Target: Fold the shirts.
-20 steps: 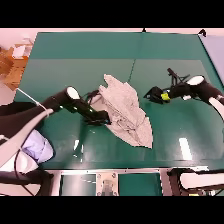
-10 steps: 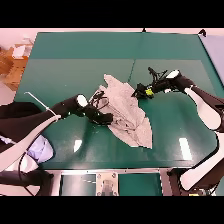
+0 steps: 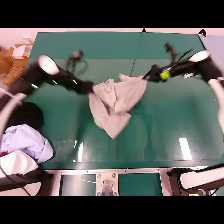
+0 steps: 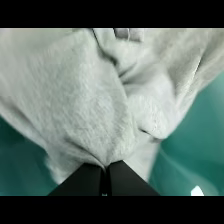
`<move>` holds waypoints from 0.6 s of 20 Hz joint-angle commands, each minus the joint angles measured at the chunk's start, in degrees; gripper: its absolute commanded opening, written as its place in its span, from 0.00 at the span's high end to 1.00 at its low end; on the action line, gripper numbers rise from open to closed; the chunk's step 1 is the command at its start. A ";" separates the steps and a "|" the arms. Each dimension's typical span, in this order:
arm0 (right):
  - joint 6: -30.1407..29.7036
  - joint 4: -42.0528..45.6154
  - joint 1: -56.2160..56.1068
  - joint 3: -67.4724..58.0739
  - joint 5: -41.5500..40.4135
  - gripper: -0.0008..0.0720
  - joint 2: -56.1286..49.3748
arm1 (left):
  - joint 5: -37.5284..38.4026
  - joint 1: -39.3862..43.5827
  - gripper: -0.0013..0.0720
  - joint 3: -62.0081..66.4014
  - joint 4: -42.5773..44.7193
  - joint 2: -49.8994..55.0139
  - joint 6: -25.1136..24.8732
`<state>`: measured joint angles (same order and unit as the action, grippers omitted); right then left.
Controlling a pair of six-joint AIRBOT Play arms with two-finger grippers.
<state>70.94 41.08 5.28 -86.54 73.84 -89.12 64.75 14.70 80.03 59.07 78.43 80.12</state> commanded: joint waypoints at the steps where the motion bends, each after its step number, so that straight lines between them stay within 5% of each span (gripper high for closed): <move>1: -1.57 -0.26 2.14 -0.24 2.80 0.98 15.47 | 7.98 -5.62 0.96 13.77 2.03 -5.27 -2.64; 5: -1.09 4.94 2.01 10.67 4.17 0.98 31.19 | 13.60 -6.95 0.95 20.06 6.62 -5.29 -2.64; 12: -1.40 1.64 2.01 56.76 -7.58 0.97 45.48 | 15.87 -6.95 0.96 11.98 9.38 1.51 -4.44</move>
<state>69.93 45.36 7.27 -45.98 71.64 -47.68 79.53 7.97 94.85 67.55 77.01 76.71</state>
